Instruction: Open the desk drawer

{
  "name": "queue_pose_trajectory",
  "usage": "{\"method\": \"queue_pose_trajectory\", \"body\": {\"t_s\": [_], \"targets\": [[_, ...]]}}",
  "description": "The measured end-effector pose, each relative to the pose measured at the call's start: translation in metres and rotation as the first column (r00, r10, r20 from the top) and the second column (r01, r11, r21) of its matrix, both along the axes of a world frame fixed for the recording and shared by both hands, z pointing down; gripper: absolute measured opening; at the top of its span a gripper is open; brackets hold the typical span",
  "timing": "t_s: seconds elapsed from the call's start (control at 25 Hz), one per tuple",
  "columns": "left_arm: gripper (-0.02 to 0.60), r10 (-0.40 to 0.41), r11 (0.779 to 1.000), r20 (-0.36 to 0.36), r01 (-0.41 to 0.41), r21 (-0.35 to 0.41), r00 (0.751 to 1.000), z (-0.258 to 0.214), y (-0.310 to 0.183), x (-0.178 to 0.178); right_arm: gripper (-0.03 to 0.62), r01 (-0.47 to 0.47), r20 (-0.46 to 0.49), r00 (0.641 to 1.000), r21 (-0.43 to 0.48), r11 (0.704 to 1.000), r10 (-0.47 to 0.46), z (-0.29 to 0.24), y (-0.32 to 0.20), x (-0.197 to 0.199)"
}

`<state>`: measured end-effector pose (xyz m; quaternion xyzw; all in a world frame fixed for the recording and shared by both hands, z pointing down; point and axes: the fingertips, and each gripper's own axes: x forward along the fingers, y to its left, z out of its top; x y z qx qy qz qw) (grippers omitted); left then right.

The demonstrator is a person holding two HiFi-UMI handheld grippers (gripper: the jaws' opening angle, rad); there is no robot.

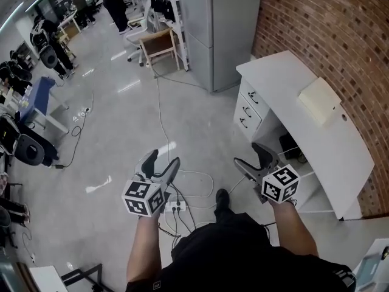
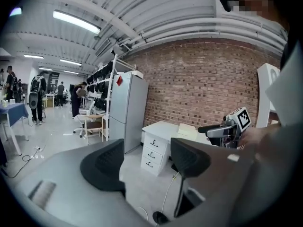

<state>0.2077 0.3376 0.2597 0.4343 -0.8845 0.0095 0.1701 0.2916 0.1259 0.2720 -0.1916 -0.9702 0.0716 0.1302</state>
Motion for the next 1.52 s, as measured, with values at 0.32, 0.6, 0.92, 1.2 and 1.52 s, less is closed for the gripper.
{"method": "queue_pose_trajectory", "body": {"t_s": [0.32,0.6,0.92,1.2,1.52], "targets": [[0.298,0.023,0.998,-0.039,-0.026,-0.057,0.999,0.01,-0.055,-0.093,0.324,-0.003,-0.054,0.999,-0.04,0.999,0.001,0.025,-0.053,-0.102],[0.296,0.022,0.999,-0.078,-0.024,-0.028,0.997,0.02,-0.102,-0.156,0.323,0.067,-0.052,0.996,-0.031,0.997,-0.069,0.022,-0.072,-0.177],[0.297,0.087,0.996,-0.097,-0.088,-0.013,0.991,0.025,-0.138,-0.206,0.322,0.039,-0.089,0.995,-0.025,0.999,-0.041,0.031,-0.095,-0.216],[0.296,0.226,0.974,-0.137,-0.22,0.058,0.964,0.045,-0.183,-0.297,0.322,-0.11,-0.148,0.983,-0.01,0.994,0.107,0.052,-0.131,-0.275],[0.296,0.468,0.884,-0.115,-0.466,0.043,0.876,0.035,-0.235,-0.443,0.322,-0.324,-0.189,0.927,0.034,0.946,0.324,0.049,-0.154,-0.41]]}}
